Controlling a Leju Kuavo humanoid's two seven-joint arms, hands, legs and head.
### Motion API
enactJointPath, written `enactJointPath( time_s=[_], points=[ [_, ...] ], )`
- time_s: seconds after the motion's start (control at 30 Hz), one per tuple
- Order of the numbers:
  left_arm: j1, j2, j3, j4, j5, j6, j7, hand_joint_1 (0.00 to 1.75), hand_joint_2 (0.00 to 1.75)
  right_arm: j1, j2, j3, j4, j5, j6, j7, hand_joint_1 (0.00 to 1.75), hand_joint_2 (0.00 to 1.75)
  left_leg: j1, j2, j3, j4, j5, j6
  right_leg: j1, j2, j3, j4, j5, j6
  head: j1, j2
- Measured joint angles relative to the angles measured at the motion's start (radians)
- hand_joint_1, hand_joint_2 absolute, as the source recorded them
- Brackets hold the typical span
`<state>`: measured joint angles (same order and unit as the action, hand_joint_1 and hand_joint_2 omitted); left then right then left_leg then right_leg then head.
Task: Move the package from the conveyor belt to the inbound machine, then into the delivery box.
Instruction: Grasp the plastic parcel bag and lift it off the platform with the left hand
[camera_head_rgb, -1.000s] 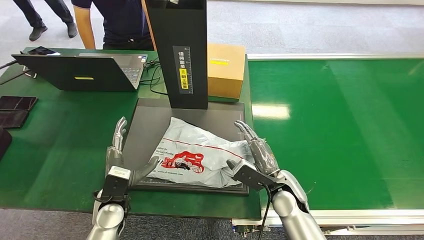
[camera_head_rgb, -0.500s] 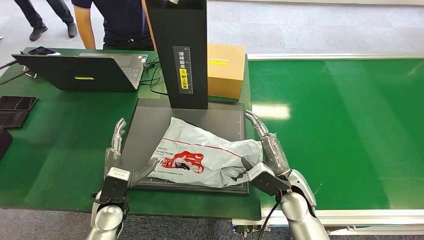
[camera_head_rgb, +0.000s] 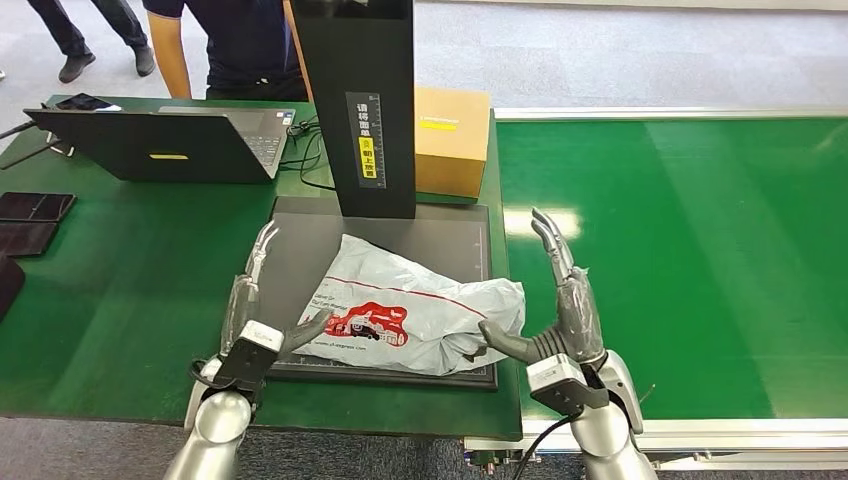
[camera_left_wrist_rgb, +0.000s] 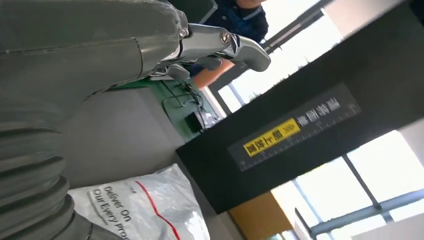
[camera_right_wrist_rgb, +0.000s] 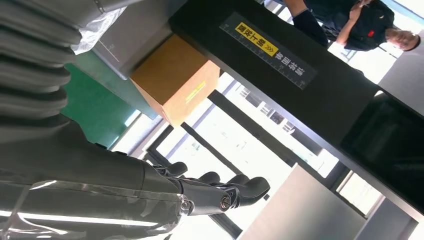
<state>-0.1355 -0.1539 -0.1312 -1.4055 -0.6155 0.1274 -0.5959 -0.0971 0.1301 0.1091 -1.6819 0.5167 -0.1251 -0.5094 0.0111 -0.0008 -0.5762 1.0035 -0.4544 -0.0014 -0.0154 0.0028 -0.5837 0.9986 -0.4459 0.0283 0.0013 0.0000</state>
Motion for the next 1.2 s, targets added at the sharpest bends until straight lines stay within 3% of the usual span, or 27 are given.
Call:
enactJointPath(
  time_s=[0.4,0.7,0.93,1.2],
  points=[
    [-0.117,0.052,-0.113,0.061,-0.129,-0.157,0.071,0.0,1.75,0.016,0.01,-0.01,-0.019,-0.004,0.007,-0.016,0.0,1.75,0.0,0.0,0.0,0.0,0.0,0.0,0.0,0.0,0.0,0.0,0.0,0.0,0.0,0.0],
    [-0.157,0.073,-0.159,0.107,-0.155,-0.219,0.088,0.0,1.75,0.018,0.015,-0.016,-0.02,-0.007,0.01,-0.018,0.0,1.75,0.0,0.0,0.0,0.0,0.0,0.0,0.0,0.0,0.0,0.0,0.0,0.0,0.0,0.0],
    [-0.214,0.106,-0.208,0.188,-0.166,-0.356,0.096,0.0,1.75,0.02,0.015,-0.019,-0.019,-0.034,0.013,-0.029,0.0,1.75,0.0,0.0,0.0,0.0,0.0,0.0,0.0,0.0,0.0,0.0,0.0,0.0,0.0,0.0],
    [-0.241,0.19,-0.248,0.239,-0.119,-0.551,0.077,0.0,1.75,0.012,0.015,-0.023,-0.01,-0.071,0.007,-0.036,0.0,1.75,0.0,0.0,0.0,0.0,0.0,0.0,0.0,0.0,0.0,0.0,0.0,-0.001,0.0,0.0]
  ],
)
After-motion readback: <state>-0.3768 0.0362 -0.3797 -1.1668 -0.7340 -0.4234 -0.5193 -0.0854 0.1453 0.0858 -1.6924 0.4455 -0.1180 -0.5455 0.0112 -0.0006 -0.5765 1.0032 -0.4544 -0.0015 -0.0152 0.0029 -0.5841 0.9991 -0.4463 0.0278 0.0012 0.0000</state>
